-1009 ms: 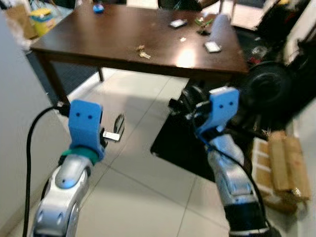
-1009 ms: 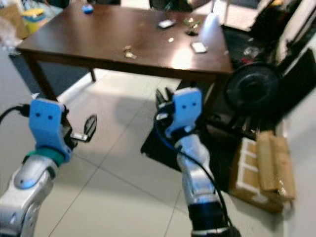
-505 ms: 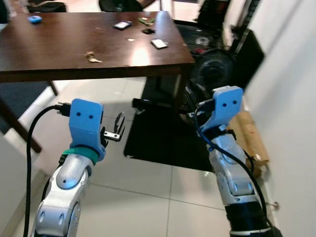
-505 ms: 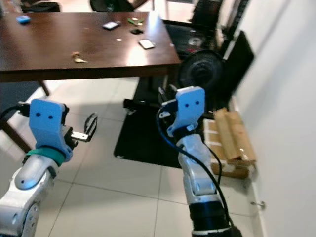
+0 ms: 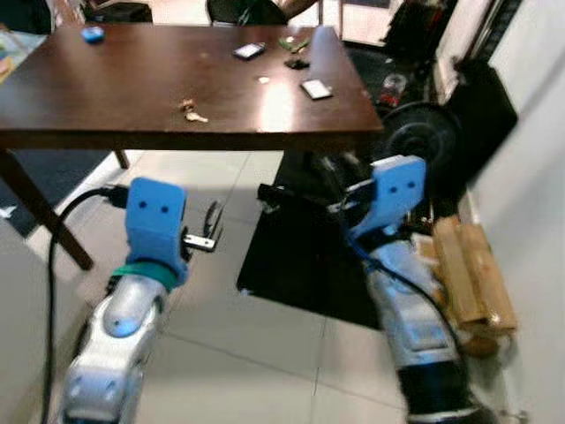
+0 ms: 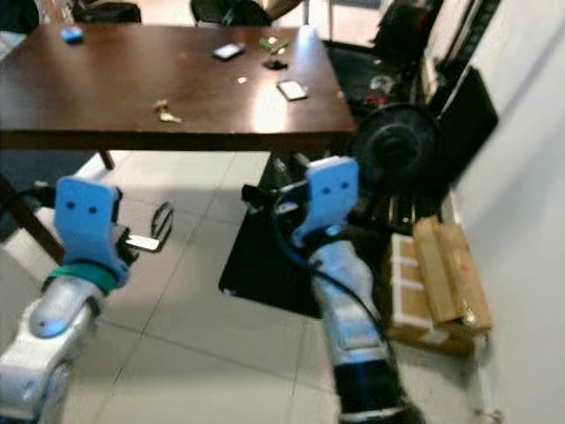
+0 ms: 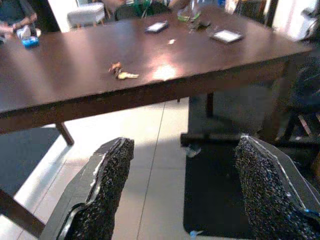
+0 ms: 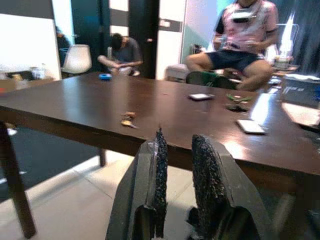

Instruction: Hang keys on a hook

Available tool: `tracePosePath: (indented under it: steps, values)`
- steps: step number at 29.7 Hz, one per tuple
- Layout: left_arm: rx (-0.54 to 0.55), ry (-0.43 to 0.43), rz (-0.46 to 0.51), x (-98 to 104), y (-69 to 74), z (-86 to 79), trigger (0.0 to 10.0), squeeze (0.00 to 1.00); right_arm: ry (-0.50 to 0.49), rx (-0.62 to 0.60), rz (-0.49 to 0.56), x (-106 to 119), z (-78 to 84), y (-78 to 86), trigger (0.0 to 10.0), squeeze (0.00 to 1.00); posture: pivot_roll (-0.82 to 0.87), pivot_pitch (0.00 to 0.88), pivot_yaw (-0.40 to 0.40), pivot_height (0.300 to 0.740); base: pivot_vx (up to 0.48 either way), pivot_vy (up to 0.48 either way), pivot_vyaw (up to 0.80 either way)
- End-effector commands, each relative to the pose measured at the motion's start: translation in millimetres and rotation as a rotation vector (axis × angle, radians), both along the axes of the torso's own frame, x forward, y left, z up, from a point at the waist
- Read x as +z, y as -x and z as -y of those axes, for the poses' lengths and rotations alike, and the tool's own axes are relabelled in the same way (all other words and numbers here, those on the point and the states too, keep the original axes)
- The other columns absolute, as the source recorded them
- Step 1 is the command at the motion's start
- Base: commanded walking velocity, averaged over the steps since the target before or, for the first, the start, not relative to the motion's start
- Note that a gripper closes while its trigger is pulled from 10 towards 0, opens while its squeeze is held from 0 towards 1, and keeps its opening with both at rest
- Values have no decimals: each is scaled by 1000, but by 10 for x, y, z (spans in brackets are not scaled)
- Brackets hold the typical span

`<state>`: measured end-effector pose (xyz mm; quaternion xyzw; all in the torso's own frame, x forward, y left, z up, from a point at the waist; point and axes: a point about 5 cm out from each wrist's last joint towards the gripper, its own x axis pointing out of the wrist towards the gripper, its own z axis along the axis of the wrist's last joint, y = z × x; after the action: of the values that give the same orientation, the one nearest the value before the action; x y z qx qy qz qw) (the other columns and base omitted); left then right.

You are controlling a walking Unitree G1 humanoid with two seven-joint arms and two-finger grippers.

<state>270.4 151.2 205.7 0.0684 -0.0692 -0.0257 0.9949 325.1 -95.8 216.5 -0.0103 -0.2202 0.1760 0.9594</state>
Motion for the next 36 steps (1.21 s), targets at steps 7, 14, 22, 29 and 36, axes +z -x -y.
tracePosePath:
  steps: [7, 14, 22, 29, 36]
  values:
    - [5, -4, -11, -35, 2, 8, 10000, 0, -1, -17, -12, -47, 68, 11, 10000, 0, -28, 88, 69, 740, 466, 0, 0]
    - [6, -5, -11, -38, 1, 9, 10000, 0, 22, -29, -9, -49, 72, 0, 10000, 0, -27, 89, 69, 740, 466, 0, 236]
    - [5, -5, -10, -37, 0, 7, 10000, 0, 28, -29, -11, -51, 64, -3, 10000, 0, -26, 89, 69, 740, 465, 0, 564]
    - [5, -5, -10, -37, -2, 6, 10000, 0, 16, -27, -16, -56, 65, -4, 10000, 0, -27, 89, 70, 740, 465, 0, 0]
    - [5, -4, -10, -37, -4, 5, 10000, 0, 10, -26, -18, -58, 68, -4, 10000, 0, -27, 89, 70, 740, 465, 0, 0]
